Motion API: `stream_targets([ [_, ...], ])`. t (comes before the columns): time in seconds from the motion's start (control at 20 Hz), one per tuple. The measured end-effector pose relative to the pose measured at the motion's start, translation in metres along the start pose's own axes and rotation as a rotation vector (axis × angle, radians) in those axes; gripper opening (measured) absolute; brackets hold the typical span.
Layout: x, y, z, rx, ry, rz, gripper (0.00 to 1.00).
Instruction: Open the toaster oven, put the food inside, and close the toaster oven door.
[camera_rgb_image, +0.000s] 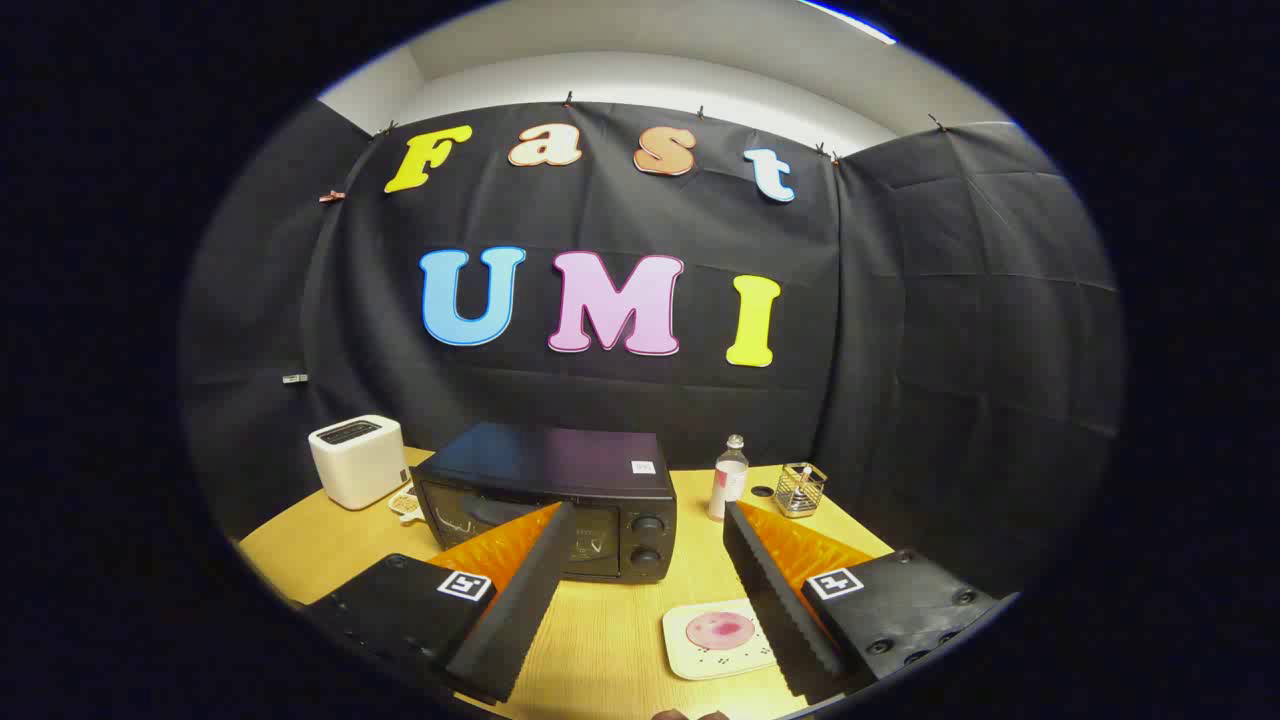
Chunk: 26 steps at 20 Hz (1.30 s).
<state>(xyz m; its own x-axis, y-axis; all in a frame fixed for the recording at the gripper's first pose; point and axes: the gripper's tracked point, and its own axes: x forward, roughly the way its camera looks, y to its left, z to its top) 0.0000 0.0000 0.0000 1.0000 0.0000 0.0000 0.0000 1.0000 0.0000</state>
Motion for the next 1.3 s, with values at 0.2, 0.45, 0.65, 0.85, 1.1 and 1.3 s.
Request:
stream_targets([
  [0.2,0.0,0.01,-0.001,-0.011,0.002,0.035,0.97],
  [0.45,0.0,0.015,-0.001,-0.017,0.0,0.057,0.97],
  [0.65,0.0,0.014,-0.003,-0.008,0.007,0.055,0.98],
  [0.85,0.0,0.015,-0.001,-0.008,0.0,0.056,0.98],
  [1.1,0.005,0.025,0.0,-0.006,0.001,0.069,0.97],
  [1.3,0.026,0.049,0.007,0.03,-0.004,0.093,0.97],
])
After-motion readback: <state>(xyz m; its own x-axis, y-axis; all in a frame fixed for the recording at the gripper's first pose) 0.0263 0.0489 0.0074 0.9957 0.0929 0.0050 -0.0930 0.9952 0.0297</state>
